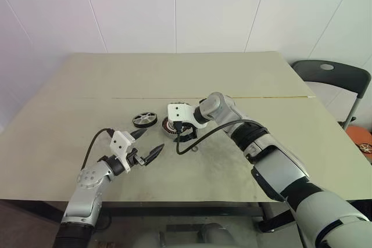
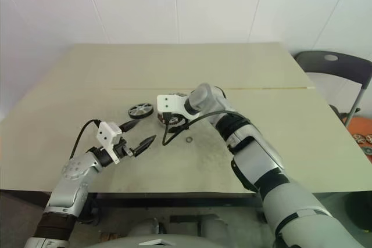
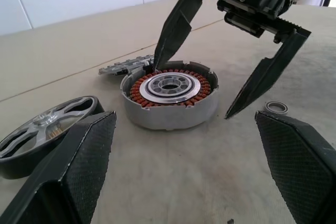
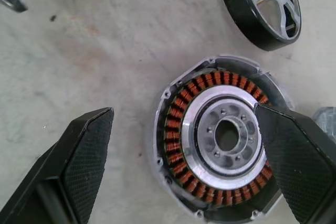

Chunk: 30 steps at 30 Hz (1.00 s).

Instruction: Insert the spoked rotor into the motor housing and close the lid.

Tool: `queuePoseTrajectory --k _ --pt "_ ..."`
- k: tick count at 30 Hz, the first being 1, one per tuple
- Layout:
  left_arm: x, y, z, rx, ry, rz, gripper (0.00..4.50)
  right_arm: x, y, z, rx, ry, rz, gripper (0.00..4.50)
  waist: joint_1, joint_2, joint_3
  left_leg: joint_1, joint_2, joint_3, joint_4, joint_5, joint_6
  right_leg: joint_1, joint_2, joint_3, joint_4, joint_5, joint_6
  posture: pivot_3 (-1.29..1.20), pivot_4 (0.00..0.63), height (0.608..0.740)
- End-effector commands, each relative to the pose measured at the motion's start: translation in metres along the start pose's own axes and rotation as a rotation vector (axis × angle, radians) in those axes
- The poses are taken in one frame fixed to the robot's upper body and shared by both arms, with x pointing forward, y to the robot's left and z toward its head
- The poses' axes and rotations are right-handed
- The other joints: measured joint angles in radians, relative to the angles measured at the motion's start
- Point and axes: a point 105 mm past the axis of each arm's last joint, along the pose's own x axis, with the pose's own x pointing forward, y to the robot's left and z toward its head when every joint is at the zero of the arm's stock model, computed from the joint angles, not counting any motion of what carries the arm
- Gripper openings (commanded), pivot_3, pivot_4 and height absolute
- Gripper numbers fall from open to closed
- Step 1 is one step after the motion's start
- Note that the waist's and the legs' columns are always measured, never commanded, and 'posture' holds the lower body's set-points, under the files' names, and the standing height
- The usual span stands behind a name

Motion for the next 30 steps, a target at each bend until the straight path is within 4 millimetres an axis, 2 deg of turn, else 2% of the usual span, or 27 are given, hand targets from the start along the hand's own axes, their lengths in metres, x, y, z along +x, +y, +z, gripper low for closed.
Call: queuePoseTrajectory --k 1,14,17,21,23,30 --pt "0.003 0.001 0.016 0.043 -0.056 0.003 4.5 -0.006 -0.01 0.005 -0.026 0.022 -0.02 4.47 0.0 0.0 0.0 0.0 0.0 0.0 0.0 0.0 0.0 0.0 0.0 0.0 0.0 0.0 0.0 0.0 0.0 0.74" --pt "0.007 0.0 0.017 0.046 -0.067 0.007 4.5 0.004 -0.001 -0.01 0.055 0.037 0.009 4.47 -0.008 0.0 0.0 0.0 -0.001 0.0 0.0 0.0 0.0 -0.001 0.0 0.0 0.0 0.0 0.0 0.0 0.0 0.74" --pt "0.007 0.0 0.018 0.049 -0.069 0.009 4.5 0.008 0.0 -0.013 0.071 0.038 0.004 3.87 -0.009 0.0 0.0 0.0 -0.001 0.0 0.0 0.0 0.0 0.0 0.0 0.0 0.001 0.0 0.0 0.0 0.0 0.74" --pt "0.008 0.0 0.018 0.051 -0.071 0.01 4.5 0.01 0.0 -0.013 0.081 0.028 -0.004 2.52 -0.008 0.0 0.0 0.0 -0.001 0.0 0.0 0.0 0.0 0.0 0.0 0.0 0.001 0.0 0.0 0.0 0.0 0.74" --pt "0.009 -0.001 0.018 0.051 -0.072 0.01 4.5 0.01 0.0 -0.013 0.08 0.025 -0.007 2.08 -0.011 0.0 0.0 0.0 -0.001 0.0 0.0 0.0 0.0 0.0 0.0 0.0 0.001 0.0 0.0 0.0 0.0 0.74" --pt "0.009 0.0 0.018 0.055 -0.07 0.015 4.5 0.007 0.007 -0.01 0.052 0.001 0.048 2.06 -0.024 0.0 0.0 0.001 -0.001 0.0 0.0 0.0 0.0 0.001 0.0 0.0 0.002 0.0 0.0 0.0 0.0 0.74"
